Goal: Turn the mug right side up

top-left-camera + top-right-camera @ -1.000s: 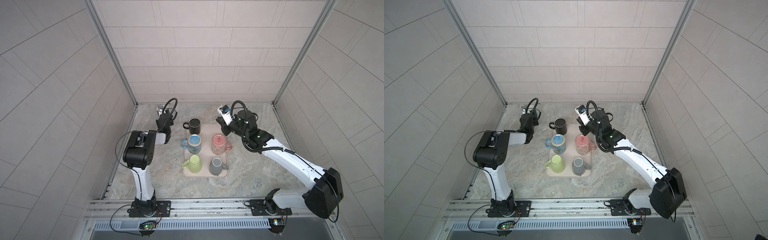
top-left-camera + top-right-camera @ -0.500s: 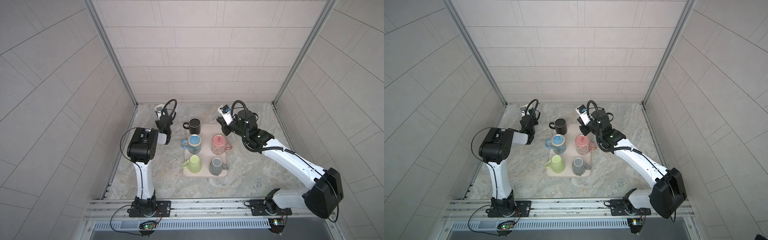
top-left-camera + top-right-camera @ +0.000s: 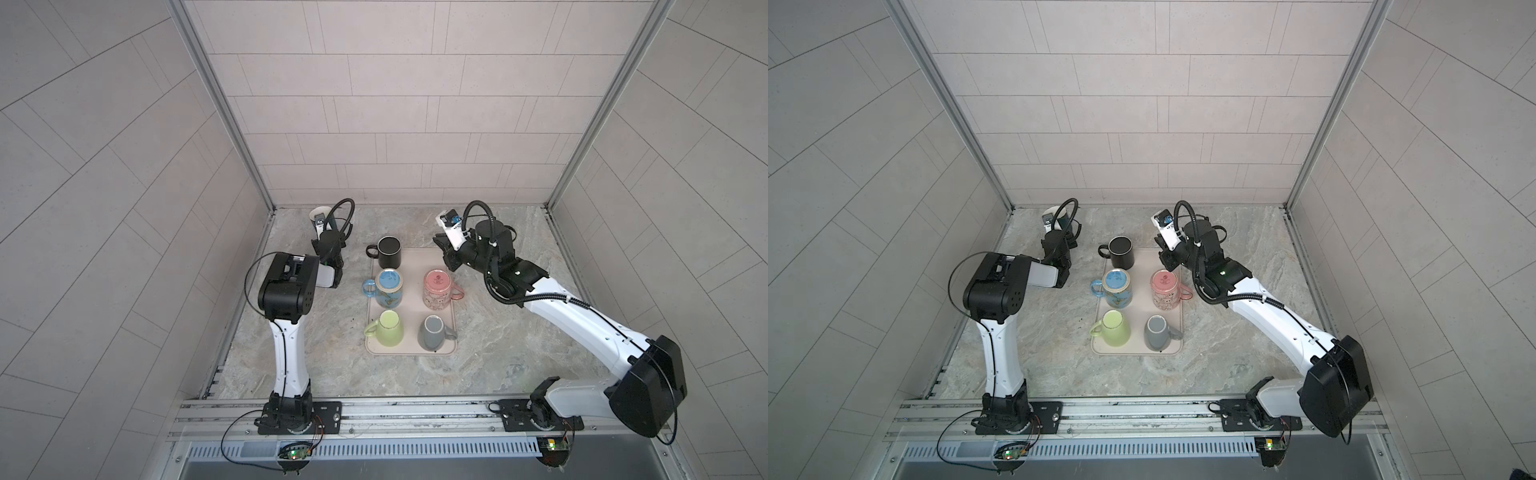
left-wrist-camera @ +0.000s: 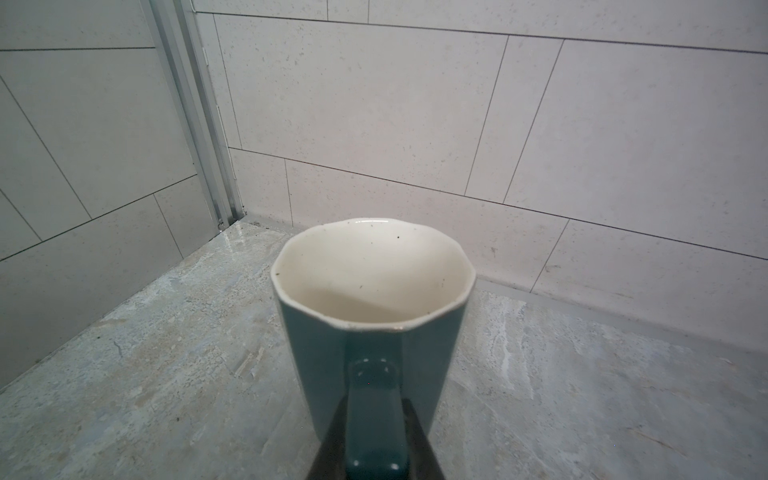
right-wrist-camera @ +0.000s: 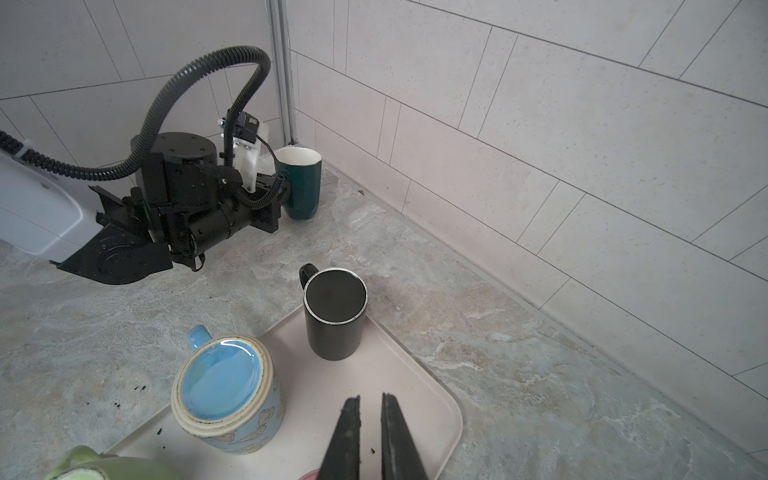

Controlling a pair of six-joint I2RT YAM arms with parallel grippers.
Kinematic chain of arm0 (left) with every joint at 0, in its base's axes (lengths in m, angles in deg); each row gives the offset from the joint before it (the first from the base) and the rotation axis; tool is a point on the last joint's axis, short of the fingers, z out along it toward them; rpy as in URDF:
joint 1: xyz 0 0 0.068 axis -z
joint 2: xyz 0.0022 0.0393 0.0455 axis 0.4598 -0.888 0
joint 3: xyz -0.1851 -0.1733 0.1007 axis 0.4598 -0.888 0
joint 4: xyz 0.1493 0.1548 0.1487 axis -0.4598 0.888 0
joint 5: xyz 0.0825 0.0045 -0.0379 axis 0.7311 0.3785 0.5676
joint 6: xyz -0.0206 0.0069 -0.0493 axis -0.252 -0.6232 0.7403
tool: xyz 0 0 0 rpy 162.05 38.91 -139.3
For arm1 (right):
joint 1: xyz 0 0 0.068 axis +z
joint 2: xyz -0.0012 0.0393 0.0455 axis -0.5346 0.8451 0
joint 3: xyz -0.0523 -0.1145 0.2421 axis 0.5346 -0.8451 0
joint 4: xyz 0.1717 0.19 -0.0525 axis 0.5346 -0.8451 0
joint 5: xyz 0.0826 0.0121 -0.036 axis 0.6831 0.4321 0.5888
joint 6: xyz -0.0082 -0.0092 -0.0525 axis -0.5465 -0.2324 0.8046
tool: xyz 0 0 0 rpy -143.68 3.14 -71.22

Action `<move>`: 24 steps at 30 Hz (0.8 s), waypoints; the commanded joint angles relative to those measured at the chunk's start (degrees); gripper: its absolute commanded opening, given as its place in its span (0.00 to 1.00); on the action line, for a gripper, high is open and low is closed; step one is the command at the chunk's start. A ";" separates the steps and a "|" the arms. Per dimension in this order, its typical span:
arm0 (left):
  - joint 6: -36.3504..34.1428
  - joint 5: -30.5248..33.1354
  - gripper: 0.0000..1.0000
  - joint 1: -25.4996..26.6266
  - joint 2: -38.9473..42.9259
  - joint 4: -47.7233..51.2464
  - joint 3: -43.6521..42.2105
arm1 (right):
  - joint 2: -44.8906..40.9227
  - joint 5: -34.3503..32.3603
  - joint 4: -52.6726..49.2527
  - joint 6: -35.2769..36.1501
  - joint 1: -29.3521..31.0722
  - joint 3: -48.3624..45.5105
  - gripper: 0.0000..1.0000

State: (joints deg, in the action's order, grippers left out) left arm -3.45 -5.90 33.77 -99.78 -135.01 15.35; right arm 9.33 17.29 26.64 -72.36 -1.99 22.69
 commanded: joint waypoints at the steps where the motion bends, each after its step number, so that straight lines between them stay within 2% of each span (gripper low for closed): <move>1: -0.29 -1.16 0.20 -0.20 0.15 -7.46 0.10 | 0.03 0.58 0.16 -0.71 -0.21 0.85 0.12; 7: -0.29 -3.01 0.28 -0.17 0.54 -10.25 -2.15 | -0.01 0.60 0.36 -0.82 -0.22 0.74 0.11; 24: -0.32 -5.39 0.44 -0.14 1.47 -7.83 -3.46 | -1.15 0.58 1.07 -1.80 -0.20 -0.41 0.11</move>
State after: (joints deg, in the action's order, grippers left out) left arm -3.63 -10.33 33.77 -99.78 -141.74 12.77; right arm 9.37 17.29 26.70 -73.30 -1.99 22.69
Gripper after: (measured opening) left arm 0.441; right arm 0.108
